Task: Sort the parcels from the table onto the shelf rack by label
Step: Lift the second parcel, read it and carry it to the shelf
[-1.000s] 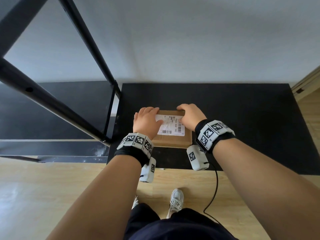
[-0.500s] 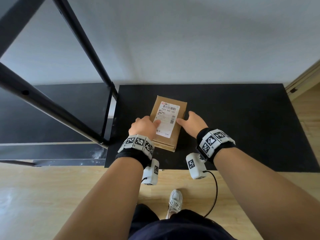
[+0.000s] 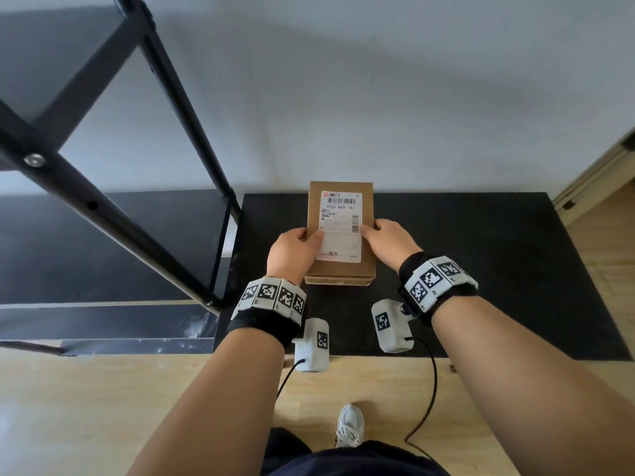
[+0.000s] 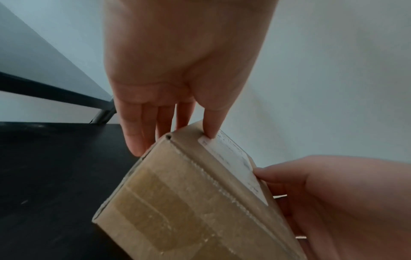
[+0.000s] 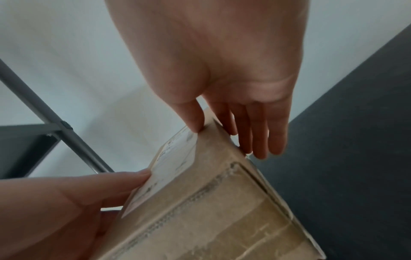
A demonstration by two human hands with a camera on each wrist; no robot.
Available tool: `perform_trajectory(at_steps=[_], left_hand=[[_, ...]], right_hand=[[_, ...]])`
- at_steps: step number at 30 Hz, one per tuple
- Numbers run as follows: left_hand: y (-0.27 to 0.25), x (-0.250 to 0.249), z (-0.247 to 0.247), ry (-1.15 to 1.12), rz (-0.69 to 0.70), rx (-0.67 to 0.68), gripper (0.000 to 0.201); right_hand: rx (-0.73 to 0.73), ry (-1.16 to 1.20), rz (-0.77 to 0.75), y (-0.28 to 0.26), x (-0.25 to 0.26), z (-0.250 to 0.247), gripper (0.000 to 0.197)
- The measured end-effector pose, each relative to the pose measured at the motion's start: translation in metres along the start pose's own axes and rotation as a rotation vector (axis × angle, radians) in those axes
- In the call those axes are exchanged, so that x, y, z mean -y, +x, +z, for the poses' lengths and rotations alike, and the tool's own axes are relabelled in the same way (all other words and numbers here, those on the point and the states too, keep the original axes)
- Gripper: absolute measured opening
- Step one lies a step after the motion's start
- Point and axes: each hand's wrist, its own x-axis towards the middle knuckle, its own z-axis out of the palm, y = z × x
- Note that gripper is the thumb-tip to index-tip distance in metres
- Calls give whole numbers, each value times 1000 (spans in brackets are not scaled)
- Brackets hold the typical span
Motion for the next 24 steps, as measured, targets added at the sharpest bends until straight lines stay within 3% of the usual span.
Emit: perform_trajectory(at_steps=[6,13,24], left_hand=[[-8,-50,-36,-192,135,-132,44],[-16,-91,-74,-307,273,-135,54],[-31,-131,-103,-428,414,-195,58]], right_hand=[[-143,172,-142,-21,43,-43,37],[-283,247,-349,-46,84,-85,34],[-395,453,-476,-71,115,-120,36]])
